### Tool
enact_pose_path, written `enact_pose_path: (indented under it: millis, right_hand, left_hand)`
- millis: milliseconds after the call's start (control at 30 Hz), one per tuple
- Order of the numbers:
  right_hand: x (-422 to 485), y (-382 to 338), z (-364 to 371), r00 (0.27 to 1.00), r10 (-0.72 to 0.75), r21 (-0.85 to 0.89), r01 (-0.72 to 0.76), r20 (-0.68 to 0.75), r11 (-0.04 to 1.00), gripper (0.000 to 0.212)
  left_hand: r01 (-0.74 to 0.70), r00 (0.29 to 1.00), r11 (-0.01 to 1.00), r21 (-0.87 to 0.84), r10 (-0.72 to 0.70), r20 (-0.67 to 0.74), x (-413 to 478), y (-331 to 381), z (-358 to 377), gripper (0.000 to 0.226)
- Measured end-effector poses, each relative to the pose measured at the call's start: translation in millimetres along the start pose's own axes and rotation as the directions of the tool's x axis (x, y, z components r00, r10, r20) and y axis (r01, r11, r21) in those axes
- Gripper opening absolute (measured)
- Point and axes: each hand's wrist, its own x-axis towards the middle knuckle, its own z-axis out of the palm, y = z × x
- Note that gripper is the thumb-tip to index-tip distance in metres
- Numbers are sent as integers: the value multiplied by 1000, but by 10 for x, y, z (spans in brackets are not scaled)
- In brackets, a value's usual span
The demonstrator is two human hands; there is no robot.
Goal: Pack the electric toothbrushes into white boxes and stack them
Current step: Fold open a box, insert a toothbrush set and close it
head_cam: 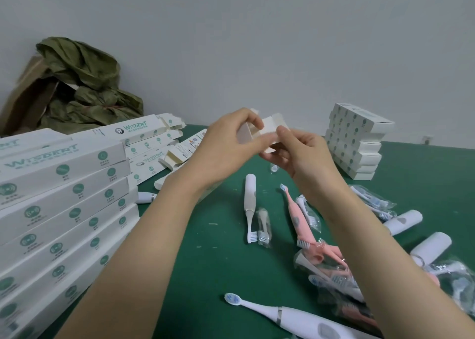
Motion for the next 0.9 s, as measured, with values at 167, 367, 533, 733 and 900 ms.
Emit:
enact_pose_path:
  millis: [167, 367, 533, 733, 900]
  right_hand:
    - [19, 32, -12, 999, 31, 2, -31, -11, 1000, 37]
    - [100, 121, -19, 986, 126, 127, -139, 106, 982, 35]
    - [304, 380, 104, 948, 318, -247, -306, 9, 919, 55]
    - [604, 587, 258, 912, 359, -24, -371, -200, 928, 76]
    - [711, 866, 210, 962, 206, -864, -254, -179, 434, 40]
  left_hand:
    - [-27, 996, 996, 83, 20, 91, -2, -45, -60, 38]
    - [-57, 998, 982, 181, 56, 15, 23, -103, -65, 29]
    - [0, 999, 937, 350, 12, -33, 44, -266, 61, 28]
    - [106, 969, 971, 214, -53, -240, 73, -351, -10, 24]
    - [96, 959, 981, 171, -45, -279, 87, -337, -71, 21]
